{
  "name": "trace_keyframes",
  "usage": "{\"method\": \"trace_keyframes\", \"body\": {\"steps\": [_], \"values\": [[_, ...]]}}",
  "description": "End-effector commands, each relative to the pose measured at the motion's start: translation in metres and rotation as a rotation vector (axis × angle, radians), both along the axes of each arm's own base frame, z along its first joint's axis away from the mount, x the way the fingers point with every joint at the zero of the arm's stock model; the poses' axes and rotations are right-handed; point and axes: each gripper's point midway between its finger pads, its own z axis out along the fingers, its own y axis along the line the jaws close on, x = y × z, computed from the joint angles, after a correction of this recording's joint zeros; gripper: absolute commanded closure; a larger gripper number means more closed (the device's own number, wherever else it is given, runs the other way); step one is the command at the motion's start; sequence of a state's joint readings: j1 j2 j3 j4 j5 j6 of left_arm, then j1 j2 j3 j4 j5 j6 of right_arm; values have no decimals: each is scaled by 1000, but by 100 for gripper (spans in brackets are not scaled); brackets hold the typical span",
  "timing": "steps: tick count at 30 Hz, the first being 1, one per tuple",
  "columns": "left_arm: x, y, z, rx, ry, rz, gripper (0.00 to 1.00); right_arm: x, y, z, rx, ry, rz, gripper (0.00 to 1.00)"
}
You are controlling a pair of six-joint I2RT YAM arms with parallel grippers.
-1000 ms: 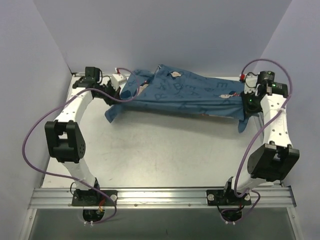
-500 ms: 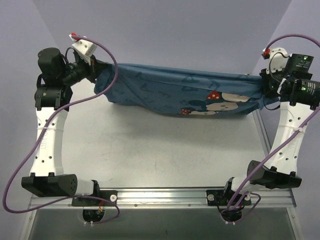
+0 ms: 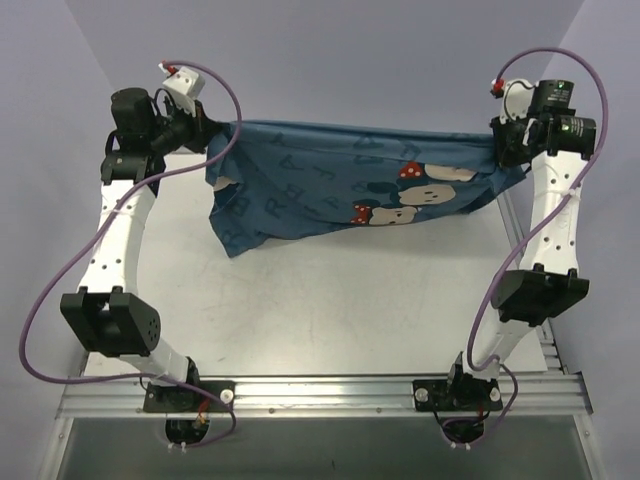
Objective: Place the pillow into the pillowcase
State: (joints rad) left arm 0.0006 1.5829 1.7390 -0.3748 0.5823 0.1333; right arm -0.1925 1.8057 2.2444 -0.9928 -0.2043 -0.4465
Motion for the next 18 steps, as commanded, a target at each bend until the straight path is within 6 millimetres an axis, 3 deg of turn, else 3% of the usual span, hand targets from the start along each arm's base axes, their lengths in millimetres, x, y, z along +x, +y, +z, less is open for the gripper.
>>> {"method": "trace_keyframes", "body": {"steps": [1,4,7,9,10,12,13,14,15,16,18], "values": [[14,53,75,12,-244,222,100,0,-39,81,-142,-257,-146,100],[11,51,86,0,-269,210,100,-7,-38,93,-142,-291,-151,100],[-3,44,87,0,-273,170,100,-30,-37,103,-171,-305,-128,100],[-24,40,85,15,-277,144,100,-57,-37,96,-183,-279,-127,100],[-44,38,93,19,-296,141,100,-67,-37,92,-202,-261,-117,100],[-62,36,76,31,-263,132,100,-101,-32,82,-229,-219,-101,100],[-86,33,84,35,-281,119,100,-114,-31,80,-247,-206,-98,100],[-98,32,83,45,-286,114,100,-139,-28,88,-282,-222,-86,100],[-106,32,71,47,-262,112,100,-149,-27,74,-289,-185,-80,100],[-129,29,77,50,-278,107,100,-160,-25,74,-304,-187,-78,100],[-145,29,71,58,-268,109,100,-189,-19,69,-323,-182,-73,100]]}}
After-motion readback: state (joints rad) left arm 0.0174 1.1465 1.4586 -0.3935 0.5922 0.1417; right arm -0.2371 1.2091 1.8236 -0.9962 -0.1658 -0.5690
